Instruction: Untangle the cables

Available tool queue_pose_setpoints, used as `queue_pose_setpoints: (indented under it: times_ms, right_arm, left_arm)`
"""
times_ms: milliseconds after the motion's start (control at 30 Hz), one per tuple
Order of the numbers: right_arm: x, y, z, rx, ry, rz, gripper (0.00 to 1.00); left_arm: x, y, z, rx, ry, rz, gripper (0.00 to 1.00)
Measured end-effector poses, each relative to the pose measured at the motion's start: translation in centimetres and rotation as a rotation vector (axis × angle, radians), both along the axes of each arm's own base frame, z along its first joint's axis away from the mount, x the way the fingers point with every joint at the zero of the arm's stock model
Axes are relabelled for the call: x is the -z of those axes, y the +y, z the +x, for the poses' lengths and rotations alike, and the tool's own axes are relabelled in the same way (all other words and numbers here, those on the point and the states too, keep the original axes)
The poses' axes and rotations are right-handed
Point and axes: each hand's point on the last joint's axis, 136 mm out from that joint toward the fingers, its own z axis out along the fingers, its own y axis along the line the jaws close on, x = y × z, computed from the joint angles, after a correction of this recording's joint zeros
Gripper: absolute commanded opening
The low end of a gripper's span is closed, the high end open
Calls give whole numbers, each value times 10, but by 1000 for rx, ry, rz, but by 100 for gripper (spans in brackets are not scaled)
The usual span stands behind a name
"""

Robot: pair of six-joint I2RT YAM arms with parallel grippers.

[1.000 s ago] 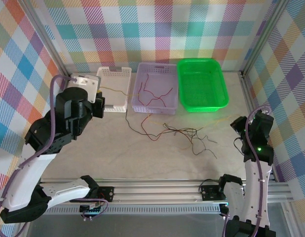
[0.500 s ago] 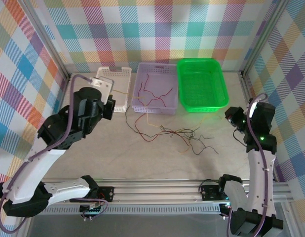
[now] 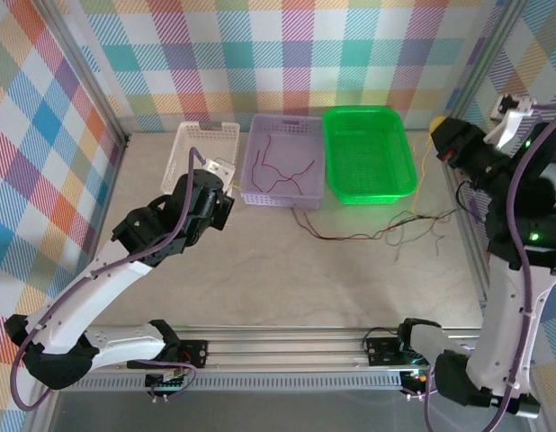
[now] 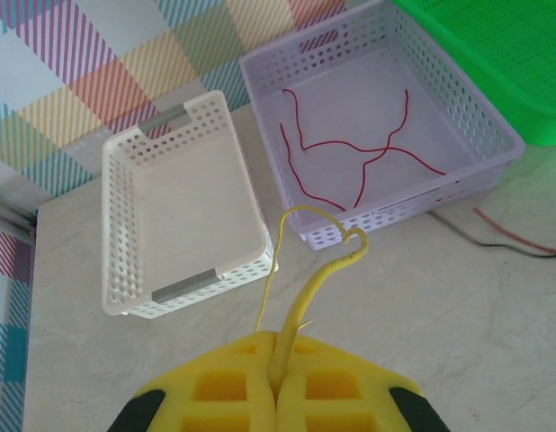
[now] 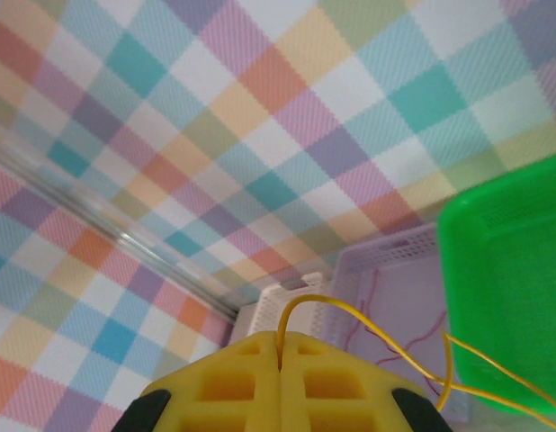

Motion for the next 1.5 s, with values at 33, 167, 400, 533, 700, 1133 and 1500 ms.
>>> queue_pose_setpoints:
  times_ms: [33, 167, 400, 533, 700, 1133, 1500]
  right_arm:
    - [-9, 5, 0, -24, -6, -3, 0]
    - [-15, 17, 6, -95, 11, -7, 0]
    - [21, 23, 13, -136, 121, 12, 0]
    - [44, 24, 11, -144, 168, 21, 0]
    - [68, 27, 0, -153, 199, 24, 0]
    - [98, 35, -31, -188, 164, 25, 0]
    - [91, 42, -64, -221, 76, 15, 0]
  left_arm:
    - [0, -1, 0, 2, -1, -2, 0]
    - [-2, -4, 0, 9, -1, -26, 0]
    - [-41, -21, -1, 66, -31, -146, 0]
    - [-75, -31, -1, 102, -73, -229, 0]
    - [-113, -57, 8, 172, -119, -324, 0]
    - [-151, -155, 68, 340, -181, -393, 0]
    - [-134, -224, 127, 380, -195, -405, 0]
